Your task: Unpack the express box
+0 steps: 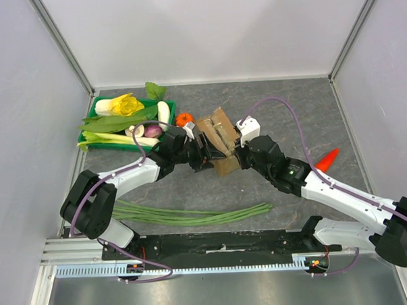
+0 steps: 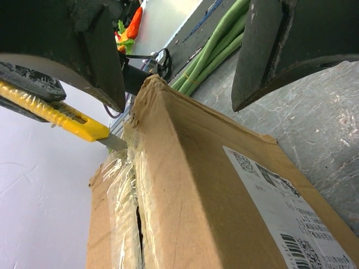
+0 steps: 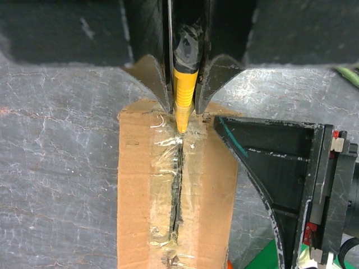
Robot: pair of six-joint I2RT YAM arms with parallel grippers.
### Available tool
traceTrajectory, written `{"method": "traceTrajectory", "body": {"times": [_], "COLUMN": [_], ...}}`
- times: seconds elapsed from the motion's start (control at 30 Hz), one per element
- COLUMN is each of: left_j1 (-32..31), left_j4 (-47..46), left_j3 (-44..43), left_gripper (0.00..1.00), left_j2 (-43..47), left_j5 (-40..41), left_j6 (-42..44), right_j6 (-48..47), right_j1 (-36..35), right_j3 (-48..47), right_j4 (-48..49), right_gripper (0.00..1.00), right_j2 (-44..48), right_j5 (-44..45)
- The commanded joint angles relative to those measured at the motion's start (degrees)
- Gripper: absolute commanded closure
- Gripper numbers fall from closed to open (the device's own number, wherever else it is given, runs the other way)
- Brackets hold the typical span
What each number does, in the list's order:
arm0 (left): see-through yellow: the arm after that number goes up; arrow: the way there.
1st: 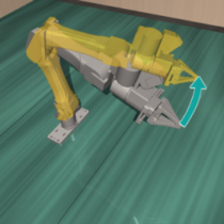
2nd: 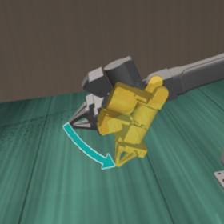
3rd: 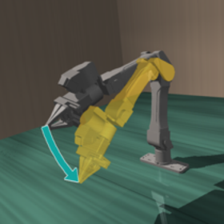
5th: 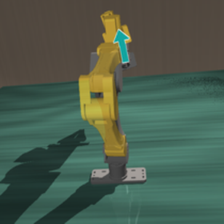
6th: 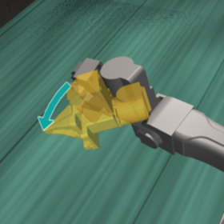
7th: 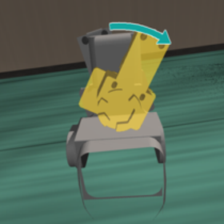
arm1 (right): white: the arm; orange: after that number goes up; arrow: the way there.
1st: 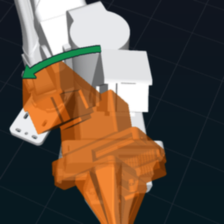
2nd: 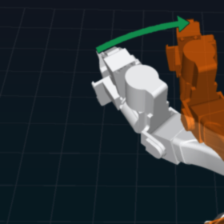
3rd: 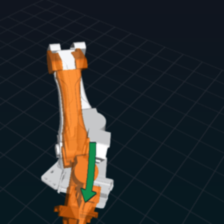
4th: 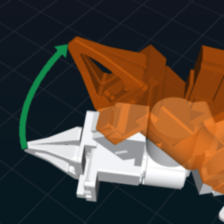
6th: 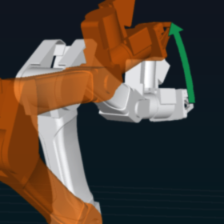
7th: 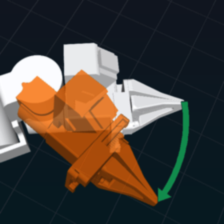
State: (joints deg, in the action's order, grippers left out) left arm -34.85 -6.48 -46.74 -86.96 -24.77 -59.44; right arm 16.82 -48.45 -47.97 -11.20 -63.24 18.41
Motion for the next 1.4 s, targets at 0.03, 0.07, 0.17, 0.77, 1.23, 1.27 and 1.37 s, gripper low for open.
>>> {"method": "traceTrajectory", "body": {"times": [0.03, 0.07, 0.17, 0.77, 1.23, 1.27, 1.37], "left_j1": [-0.2, -0.2, -0.2, -0.2, -0.2, -0.4, -0.4], "left_j4": [-2.9, -2.5, 1.7, 9.3, 9.0, 9.0, 9.0], "left_j3": [-1.3, -1.9, -4.1, -3.5, -4.6, -4.6, -4.6], "left_gripper": [0.16, 0.14, 0.12, 0.46, 0.40, 0.40, 0.40], "left_j2": [1.4, 1.1, 0.0, -2.0, -1.9, -2.0, -1.9], "left_j5": [1.7, 2.1, 3.2, 4.6, 3.5, 3.4, 3.3], "left_j6": [-0.9, -0.8, 0.0, -0.4, -0.3, -0.3, -0.1], "right_j6": [-2.6, -3.1, -3.4, -0.4, 0.3, 0.7, 1.5], "right_j1": [-0.9, -1.2, -1.9, -2.8, -2.8, -2.8, -2.8], "right_j3": [1.6, 1.7, 2.1, -0.5, -7.0, -6.7, -5.9], "right_j4": [2.7, 2.7, 3.4, 0.7, -0.5, -0.6, -0.5], "right_gripper": [1.00, 1.00, 1.00, 1.00, 1.00, 1.00, 1.00], "right_j2": [0.1, -0.2, -0.7, -0.6, -0.6, -0.9, -2.1], "right_j5": [-1.5, -1.5, -1.8, 5.8, 4.2, 4.2, 4.6]}}
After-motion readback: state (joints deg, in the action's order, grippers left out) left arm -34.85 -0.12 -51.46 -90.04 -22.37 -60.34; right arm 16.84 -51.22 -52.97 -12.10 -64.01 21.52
